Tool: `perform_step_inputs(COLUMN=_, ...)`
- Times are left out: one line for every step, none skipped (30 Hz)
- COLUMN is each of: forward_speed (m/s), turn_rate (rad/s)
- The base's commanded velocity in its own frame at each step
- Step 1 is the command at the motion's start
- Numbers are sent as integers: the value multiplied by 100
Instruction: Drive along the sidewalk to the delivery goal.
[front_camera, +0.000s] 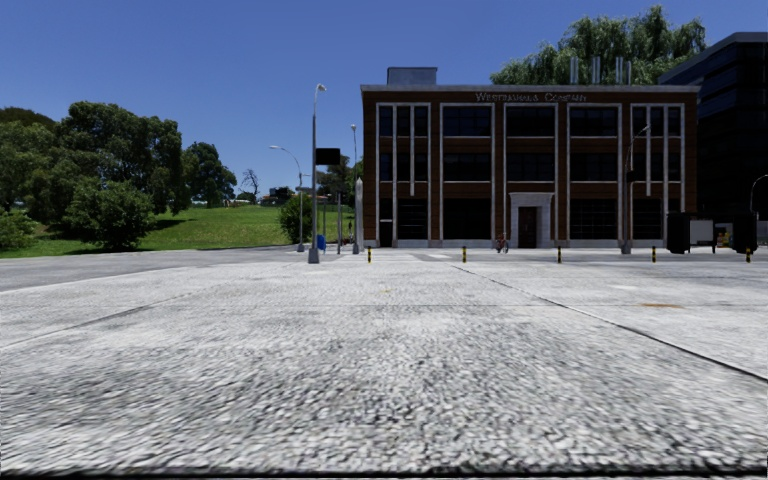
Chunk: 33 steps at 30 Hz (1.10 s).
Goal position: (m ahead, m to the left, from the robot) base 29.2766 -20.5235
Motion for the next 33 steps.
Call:
perform_step_inputs(forward_speed=200, turn_rate=0)
perform_step_inputs(forward_speed=200, turn_rate=0)
perform_step_inputs(forward_speed=200, turn_rate=0)
perform_step_inputs(forward_speed=200, turn_rate=0)
perform_step_inputs(forward_speed=200, turn_rate=0)
perform_step_inputs(forward_speed=200, turn_rate=0)
perform_step_inputs(forward_speed=200, turn_rate=0)
perform_step_inputs(forward_speed=200, turn_rate=0)
perform_step_inputs(forward_speed=200, turn_rate=0)
perform_step_inputs(forward_speed=200, turn_rate=0)
perform_step_inputs(forward_speed=200, turn_rate=0)
perform_step_inputs(forward_speed=200, turn_rate=-1)
perform_step_inputs(forward_speed=200, turn_rate=-8)
perform_step_inputs(forward_speed=200, turn_rate=-17)
perform_step_inputs(forward_speed=200, turn_rate=-17)
perform_step_inputs(forward_speed=200, turn_rate=-21)
perform_step_inputs(forward_speed=200, turn_rate=-21)
perform_step_inputs(forward_speed=200, turn_rate=-21)
perform_step_inputs(forward_speed=200, turn_rate=-21)
perform_step_inputs(forward_speed=200, turn_rate=-21)
perform_step_inputs(forward_speed=200, turn_rate=-21)
perform_step_inputs(forward_speed=200, turn_rate=-21)
perform_step_inputs(forward_speed=200, turn_rate=-21)
perform_step_inputs(forward_speed=200, turn_rate=-21)
perform_step_inputs(forward_speed=200, turn_rate=-21)
perform_step_inputs(forward_speed=200, turn_rate=-21)
perform_step_inputs(forward_speed=200, turn_rate=-21)
perform_step_inputs(forward_speed=200, turn_rate=-21)
perform_step_inputs(forward_speed=200, turn_rate=-21)
perform_step_inputs(forward_speed=200, turn_rate=-22)
perform_step_inputs(forward_speed=200, turn_rate=-24)
perform_step_inputs(forward_speed=200, turn_rate=-25)
perform_step_inputs(forward_speed=200, turn_rate=-25)
